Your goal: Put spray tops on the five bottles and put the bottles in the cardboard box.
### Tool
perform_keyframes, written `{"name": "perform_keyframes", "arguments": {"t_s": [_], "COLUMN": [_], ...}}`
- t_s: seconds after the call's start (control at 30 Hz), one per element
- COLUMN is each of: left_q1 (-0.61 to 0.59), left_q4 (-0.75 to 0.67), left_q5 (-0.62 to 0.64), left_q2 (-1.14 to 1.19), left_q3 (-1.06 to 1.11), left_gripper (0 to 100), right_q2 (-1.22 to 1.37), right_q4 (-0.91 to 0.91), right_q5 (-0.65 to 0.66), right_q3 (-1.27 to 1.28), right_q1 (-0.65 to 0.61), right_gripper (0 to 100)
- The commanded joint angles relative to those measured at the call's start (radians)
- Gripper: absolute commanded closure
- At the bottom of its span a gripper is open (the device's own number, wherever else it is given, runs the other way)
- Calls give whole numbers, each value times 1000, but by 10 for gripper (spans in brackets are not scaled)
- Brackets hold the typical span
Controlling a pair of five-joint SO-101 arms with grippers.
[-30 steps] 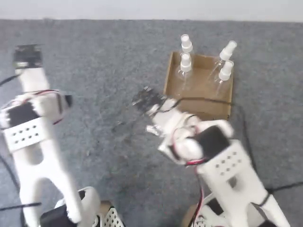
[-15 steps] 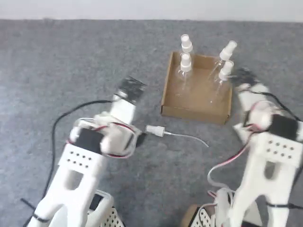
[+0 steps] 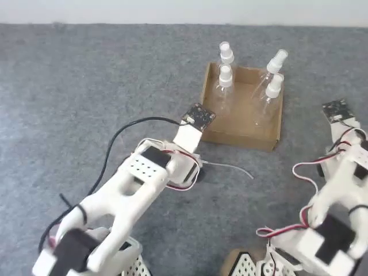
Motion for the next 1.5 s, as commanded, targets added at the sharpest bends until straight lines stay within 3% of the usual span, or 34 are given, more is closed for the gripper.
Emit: {"name": "perform_keyframes", "arguments": {"t_s": [0.0,0.43,0.83,1.17,1.47], "left_q1": [0,-173,-34,-37,-46], "left_q4": [-29,-103,-52,-46,-92], "left_q5": [15,9,60,52,52], "left_q2": [37,51,54,60,262], "left_q3": [-53,-53,-162,-153,-208], "left_gripper": [758,783,782,782,782], "right_q2": [38,51,56,56,58], "right_q4": [-70,-68,-68,-61,-59], "right_q5": [11,11,6,5,-28], "right_q3": [-21,-21,-21,-15,11], "right_q1": [13,12,8,8,12], "right_gripper": [992,990,989,989,988]}}
